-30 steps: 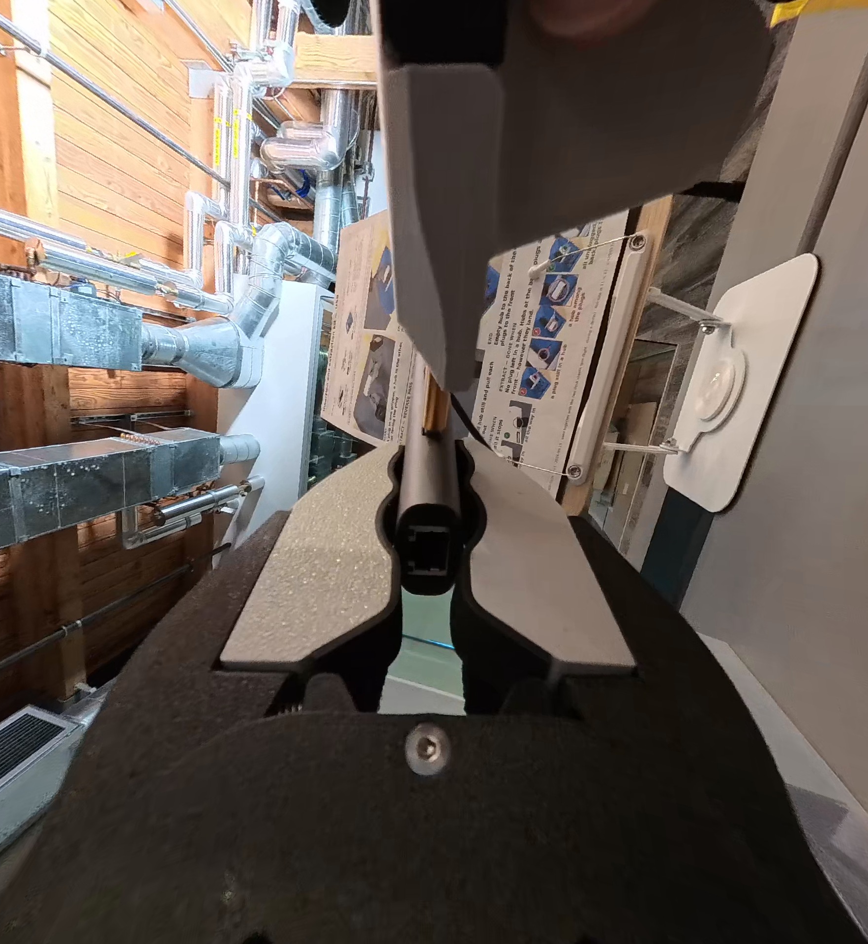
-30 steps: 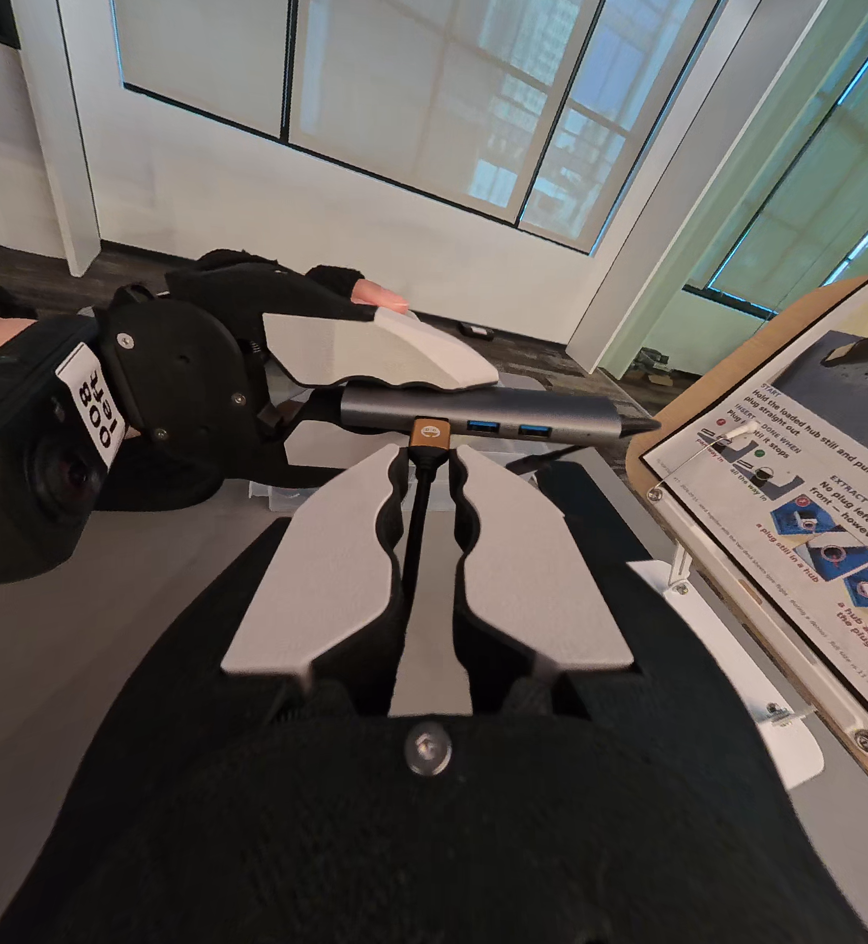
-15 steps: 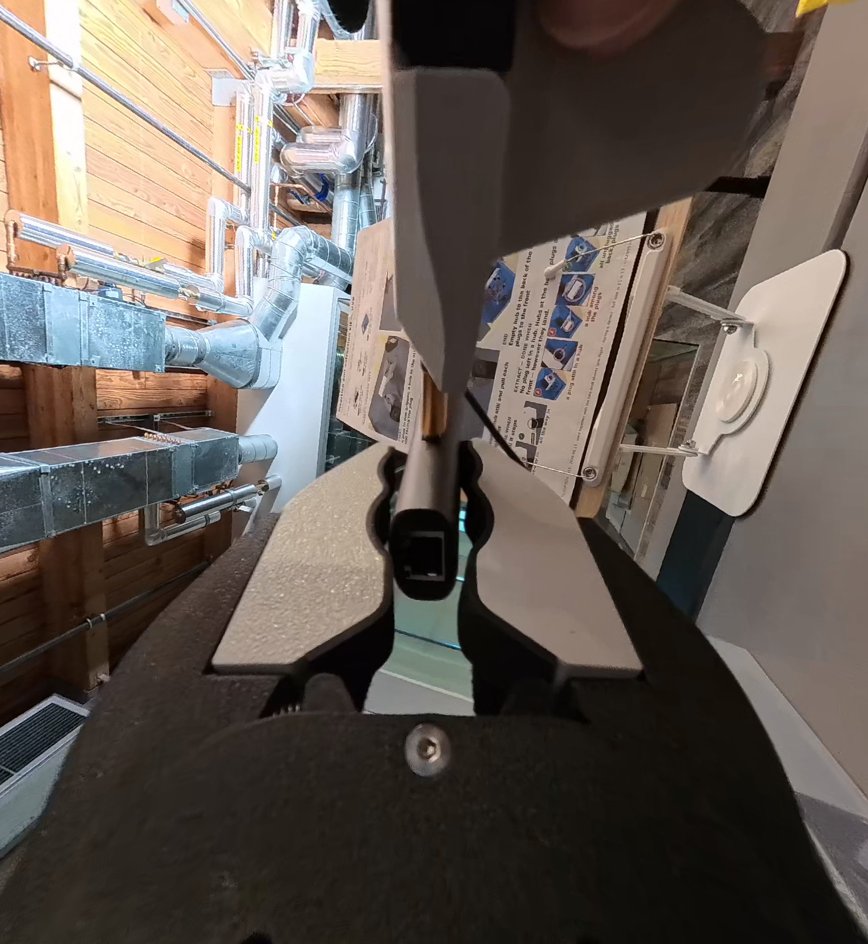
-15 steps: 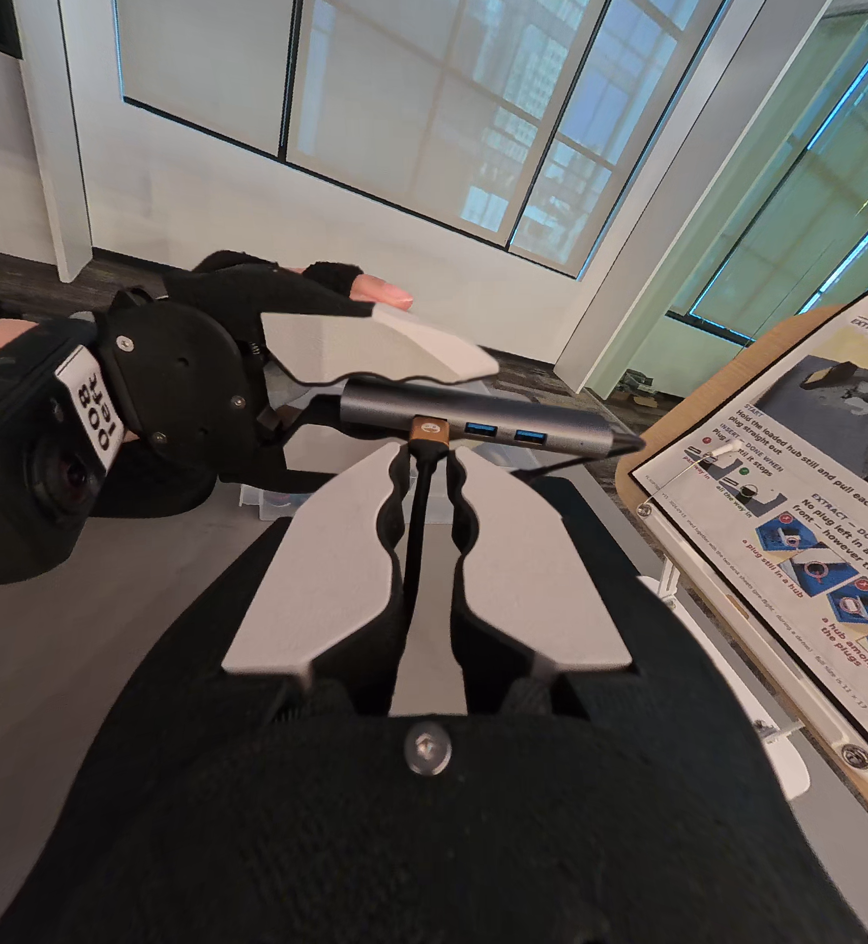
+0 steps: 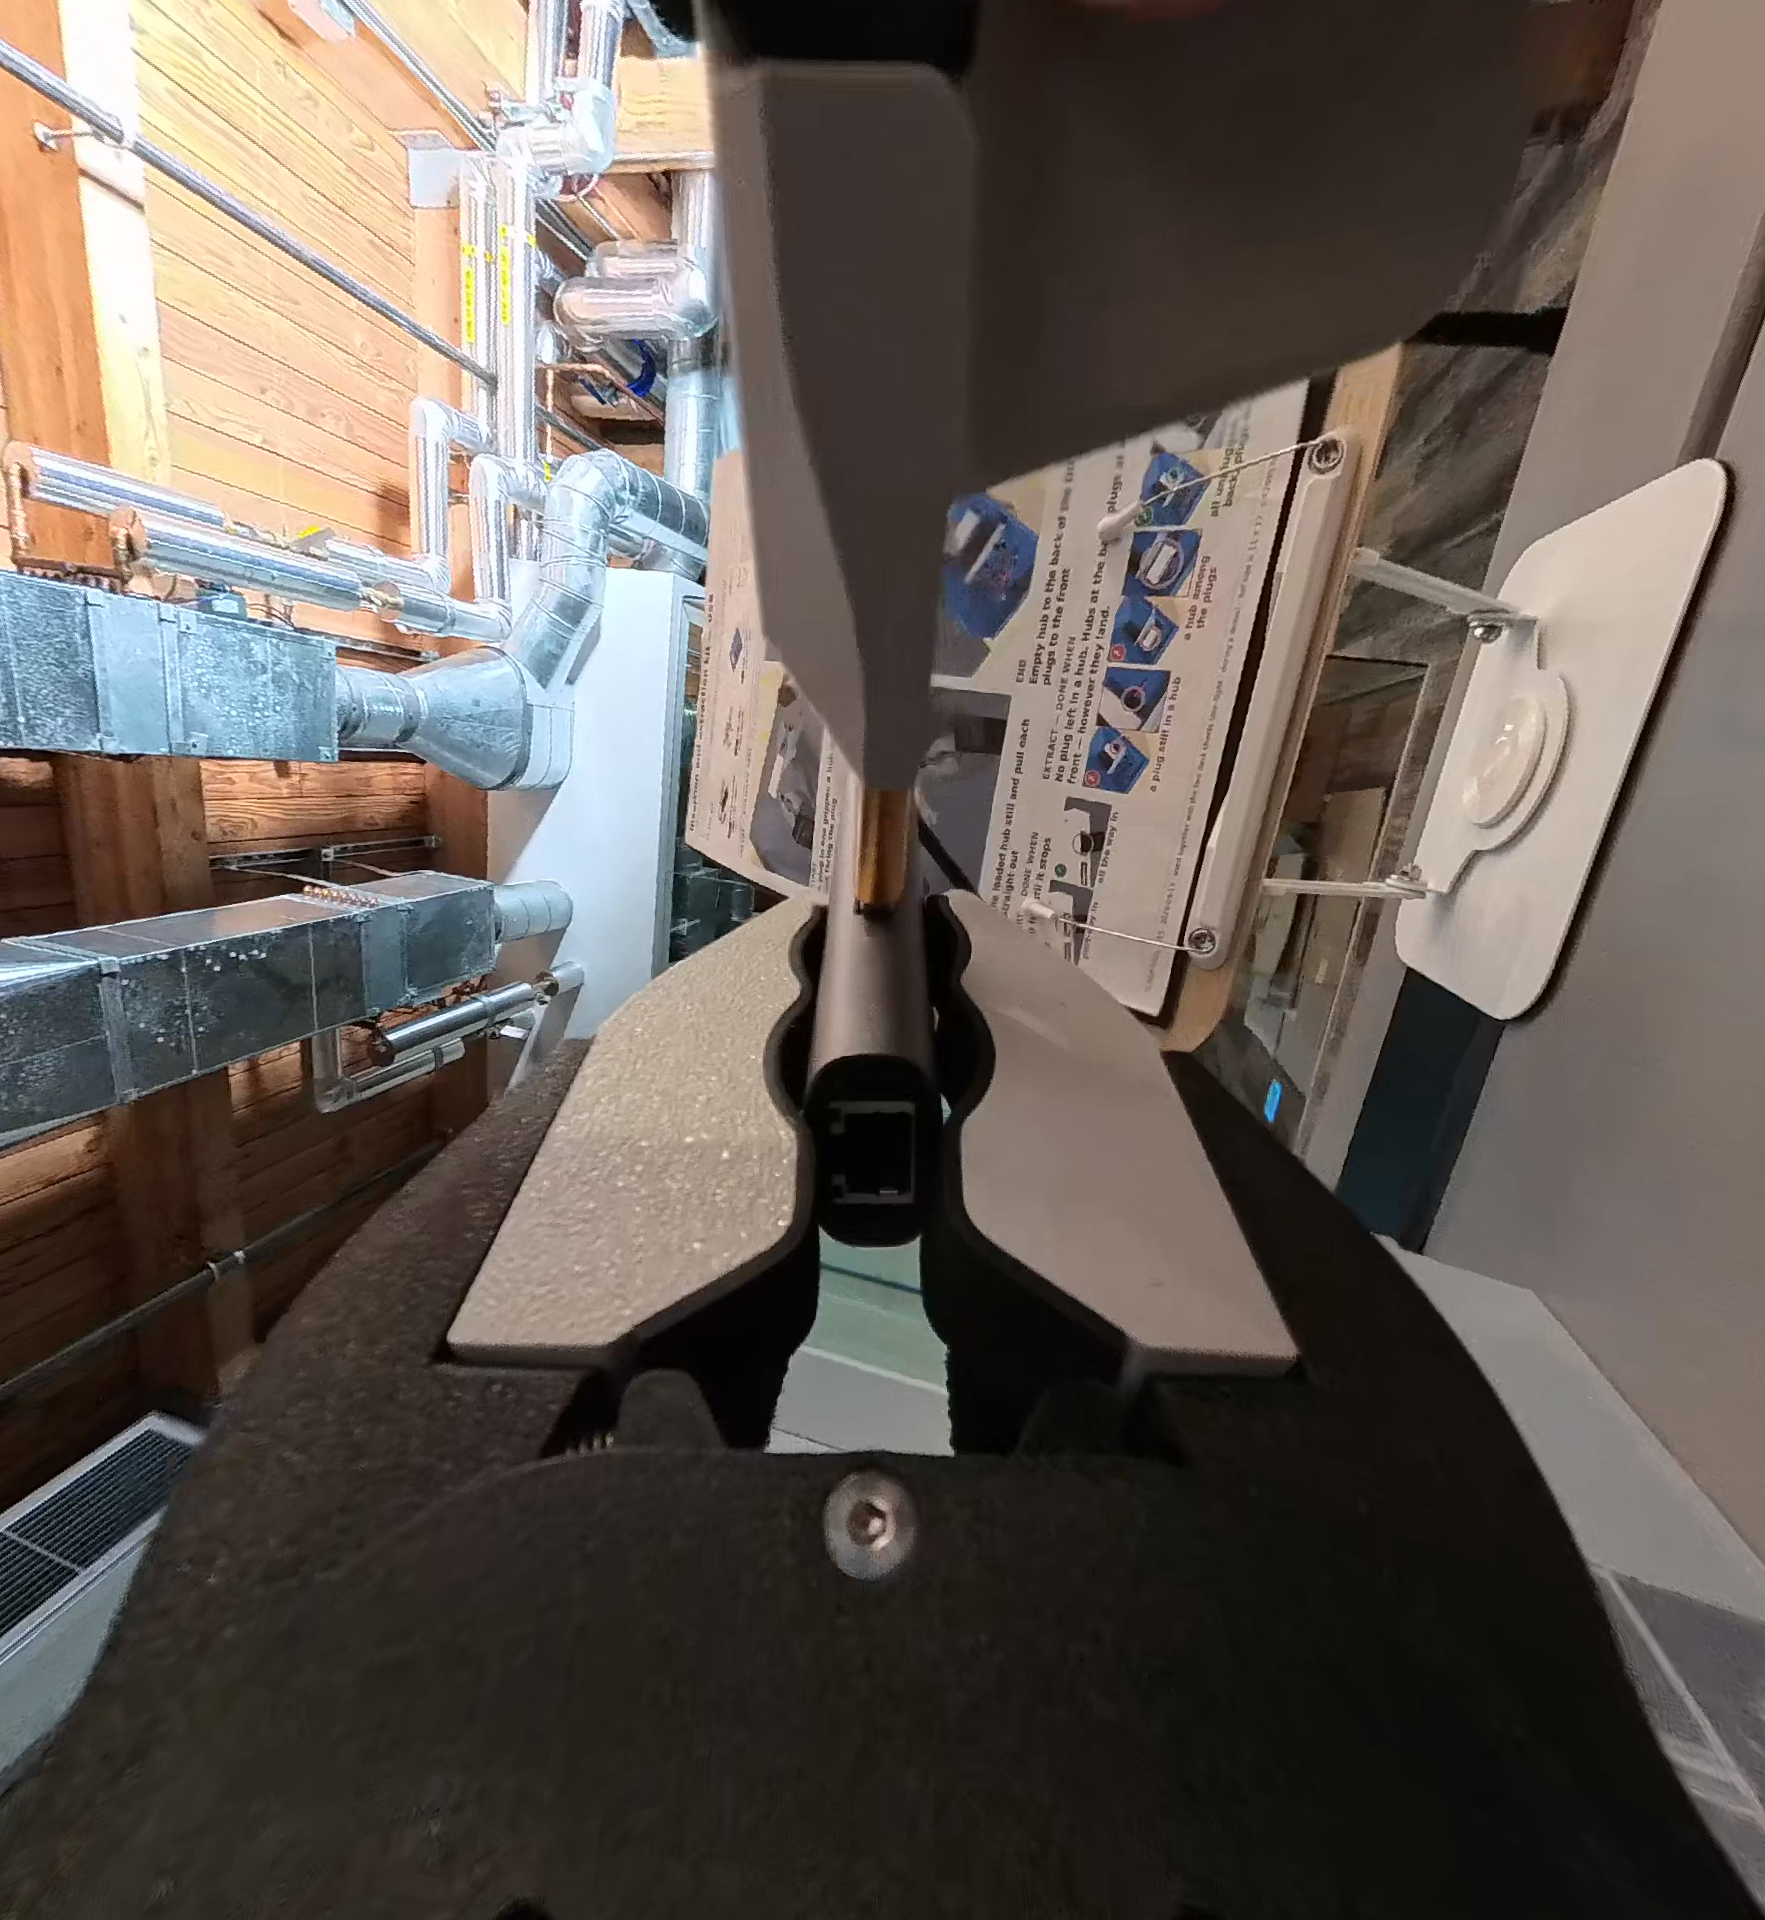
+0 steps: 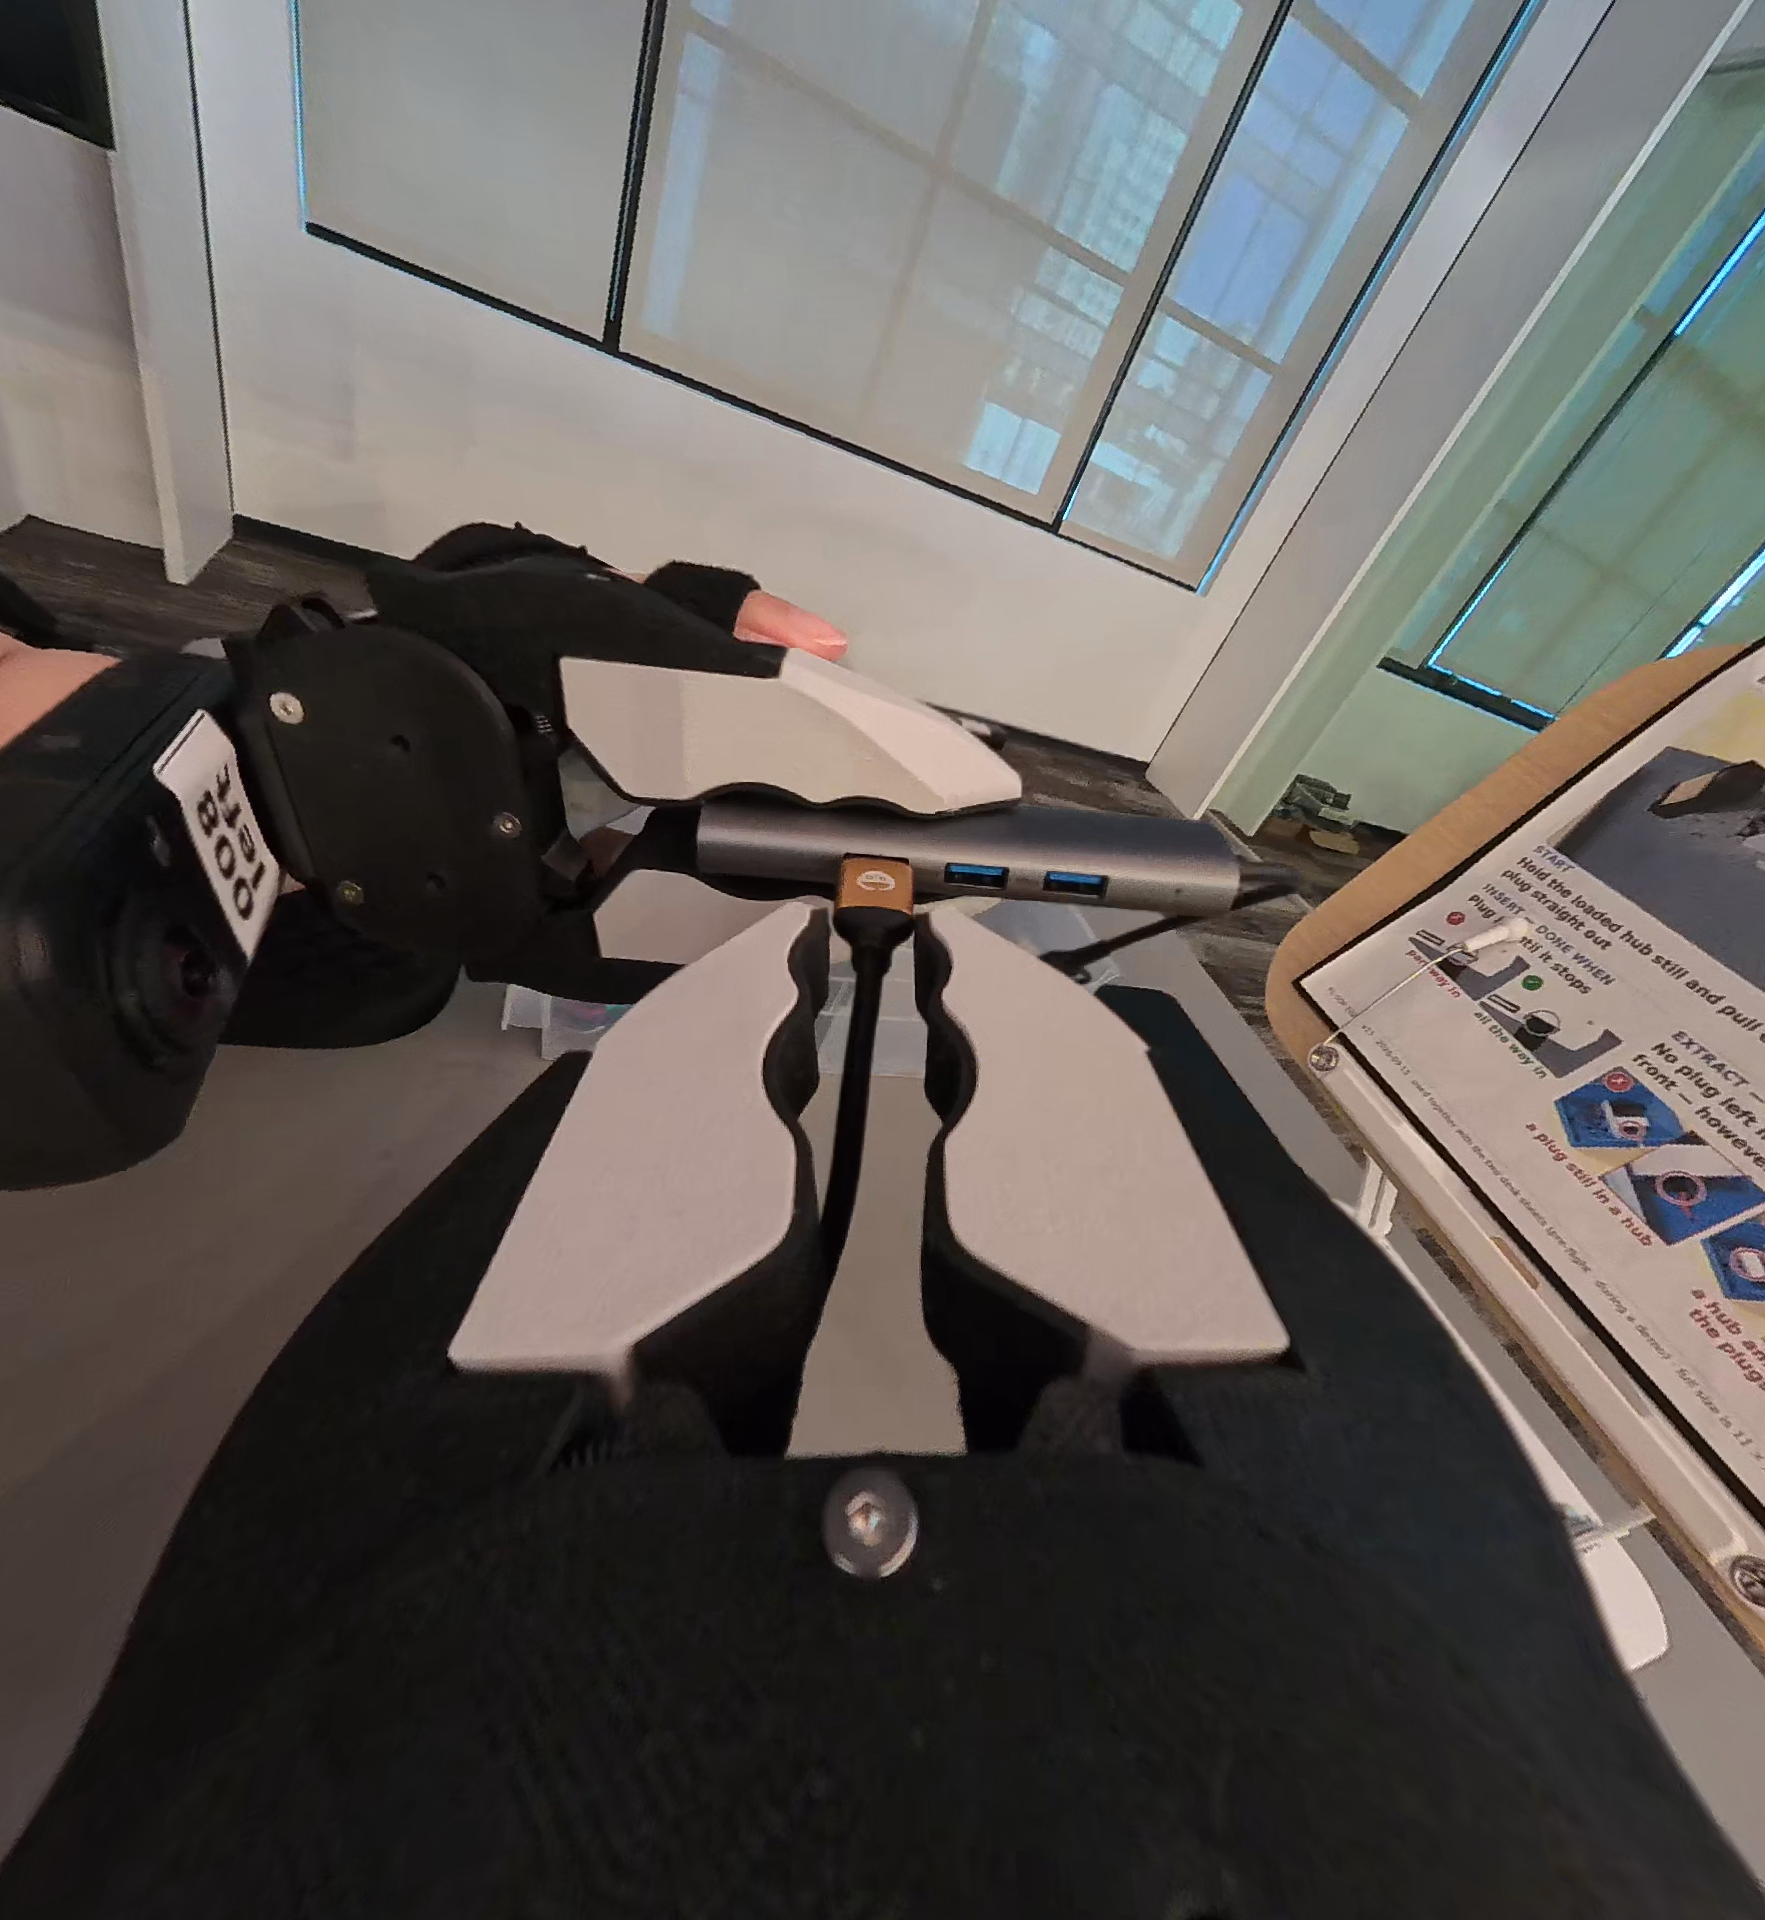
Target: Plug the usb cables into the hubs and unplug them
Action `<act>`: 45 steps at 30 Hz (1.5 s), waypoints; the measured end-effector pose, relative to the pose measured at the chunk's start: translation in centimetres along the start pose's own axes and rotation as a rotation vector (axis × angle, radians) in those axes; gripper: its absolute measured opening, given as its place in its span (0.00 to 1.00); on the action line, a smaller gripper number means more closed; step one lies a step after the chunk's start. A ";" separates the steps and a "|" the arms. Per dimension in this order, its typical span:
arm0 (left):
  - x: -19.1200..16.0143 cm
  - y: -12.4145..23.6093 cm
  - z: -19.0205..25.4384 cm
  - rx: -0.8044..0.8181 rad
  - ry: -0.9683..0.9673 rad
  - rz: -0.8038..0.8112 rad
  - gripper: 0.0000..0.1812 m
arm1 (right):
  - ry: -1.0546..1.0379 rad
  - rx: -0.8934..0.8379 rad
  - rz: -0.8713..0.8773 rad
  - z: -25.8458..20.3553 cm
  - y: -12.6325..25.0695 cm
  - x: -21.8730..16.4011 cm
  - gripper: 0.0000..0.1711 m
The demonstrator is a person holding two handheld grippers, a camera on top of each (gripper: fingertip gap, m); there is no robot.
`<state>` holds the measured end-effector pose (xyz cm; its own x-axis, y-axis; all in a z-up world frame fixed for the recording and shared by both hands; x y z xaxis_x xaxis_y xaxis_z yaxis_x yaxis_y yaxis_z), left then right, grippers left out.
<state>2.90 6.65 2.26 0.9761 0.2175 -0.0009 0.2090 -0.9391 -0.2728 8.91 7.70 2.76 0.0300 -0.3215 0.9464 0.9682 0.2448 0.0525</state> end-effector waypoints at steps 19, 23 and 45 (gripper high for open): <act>-0.1 -0.1 -0.1 0.022 -0.044 -0.014 0.10 | -0.004 0.014 -0.019 0.2 0.4 0.0 0.06; -0.2 -0.2 0.0 0.013 -0.042 -0.016 0.10 | -0.007 0.013 -0.035 0.2 0.3 -0.3 0.06; -0.3 -0.3 -0.1 0.007 -0.021 -0.019 0.10 | -0.008 0.015 -0.053 0.3 0.3 -0.4 0.06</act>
<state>2.54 6.83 2.40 0.9706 0.2403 -0.0157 0.2264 -0.9329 -0.2800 9.14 8.15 2.47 -0.0236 -0.3272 0.9447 0.9644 0.2416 0.1077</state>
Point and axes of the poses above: each gripper's, where its closed fingertips meet, y back along the fingers, x out of its top, z = x × y across the jaws, the point moved 3 cm from there along y, back along the fingers, and after that the axes turned 2 degrees about -y, right-handed, at the moved point
